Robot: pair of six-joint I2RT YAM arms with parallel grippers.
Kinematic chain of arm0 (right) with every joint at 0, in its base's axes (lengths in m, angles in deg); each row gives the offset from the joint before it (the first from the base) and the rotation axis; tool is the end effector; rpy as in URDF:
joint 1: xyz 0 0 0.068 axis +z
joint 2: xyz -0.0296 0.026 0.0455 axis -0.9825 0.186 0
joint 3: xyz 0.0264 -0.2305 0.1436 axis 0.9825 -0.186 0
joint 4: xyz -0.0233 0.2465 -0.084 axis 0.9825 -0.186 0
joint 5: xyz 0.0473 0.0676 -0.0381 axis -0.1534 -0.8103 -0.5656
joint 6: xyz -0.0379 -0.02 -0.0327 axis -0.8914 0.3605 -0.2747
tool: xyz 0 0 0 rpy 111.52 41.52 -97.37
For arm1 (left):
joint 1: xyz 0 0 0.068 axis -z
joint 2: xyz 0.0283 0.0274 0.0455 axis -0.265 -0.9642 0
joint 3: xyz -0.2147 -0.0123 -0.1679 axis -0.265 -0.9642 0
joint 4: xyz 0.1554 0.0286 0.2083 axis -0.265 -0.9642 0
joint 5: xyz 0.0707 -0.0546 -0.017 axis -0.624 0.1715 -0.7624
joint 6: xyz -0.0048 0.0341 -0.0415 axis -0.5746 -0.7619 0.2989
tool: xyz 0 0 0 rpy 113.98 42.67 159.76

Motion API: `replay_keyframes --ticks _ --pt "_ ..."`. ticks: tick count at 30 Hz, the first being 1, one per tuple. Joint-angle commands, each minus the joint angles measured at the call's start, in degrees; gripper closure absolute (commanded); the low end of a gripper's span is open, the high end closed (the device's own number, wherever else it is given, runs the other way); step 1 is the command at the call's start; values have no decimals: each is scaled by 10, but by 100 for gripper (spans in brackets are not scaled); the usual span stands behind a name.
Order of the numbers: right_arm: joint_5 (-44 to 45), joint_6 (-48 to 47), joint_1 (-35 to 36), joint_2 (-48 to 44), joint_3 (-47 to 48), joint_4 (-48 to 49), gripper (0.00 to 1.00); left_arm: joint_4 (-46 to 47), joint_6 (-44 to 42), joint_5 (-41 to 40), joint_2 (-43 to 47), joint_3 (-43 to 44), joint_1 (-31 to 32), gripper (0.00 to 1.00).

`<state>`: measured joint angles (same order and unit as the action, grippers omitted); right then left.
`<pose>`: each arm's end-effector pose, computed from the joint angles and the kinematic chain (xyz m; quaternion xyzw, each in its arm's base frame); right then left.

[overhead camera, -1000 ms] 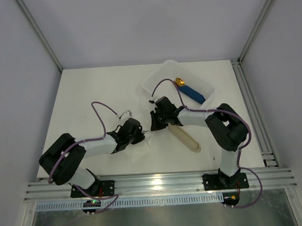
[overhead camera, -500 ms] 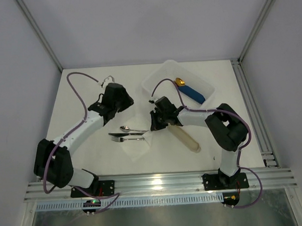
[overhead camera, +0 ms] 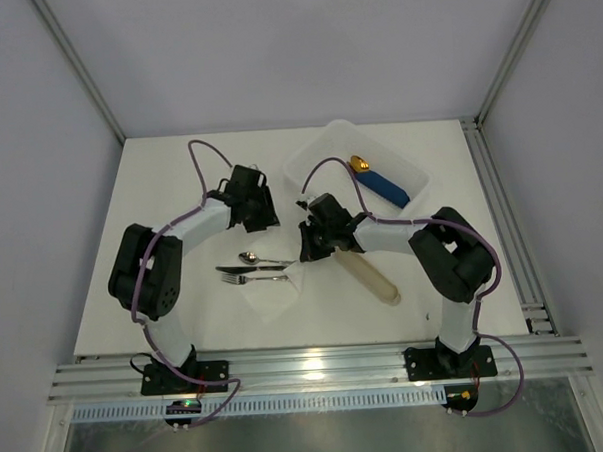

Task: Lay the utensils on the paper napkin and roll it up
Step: Roll the napkin at the center of the board.

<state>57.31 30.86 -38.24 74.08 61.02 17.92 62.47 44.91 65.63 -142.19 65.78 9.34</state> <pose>0.2804 0.2548 0.1463 -0.1825 0.9183 0.2698 0.2250 0.3426 -0.1597 0.1928 -0.0947 0.9467 -0.1799 0.2497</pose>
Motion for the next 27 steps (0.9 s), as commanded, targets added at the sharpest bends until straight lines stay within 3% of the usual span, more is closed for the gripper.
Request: replay_keyframes --ticks 1,19,27 --pt "15 -5 5 18 2 -1 96 43 -39 40 -4 -8 -1 54" --pt "8 -4 6 25 5 2 96 83 -72 -18 -65 -14 23 49" --pt "8 -5 5 22 3 1 96 100 -71 -98 -73 -26 46 50"
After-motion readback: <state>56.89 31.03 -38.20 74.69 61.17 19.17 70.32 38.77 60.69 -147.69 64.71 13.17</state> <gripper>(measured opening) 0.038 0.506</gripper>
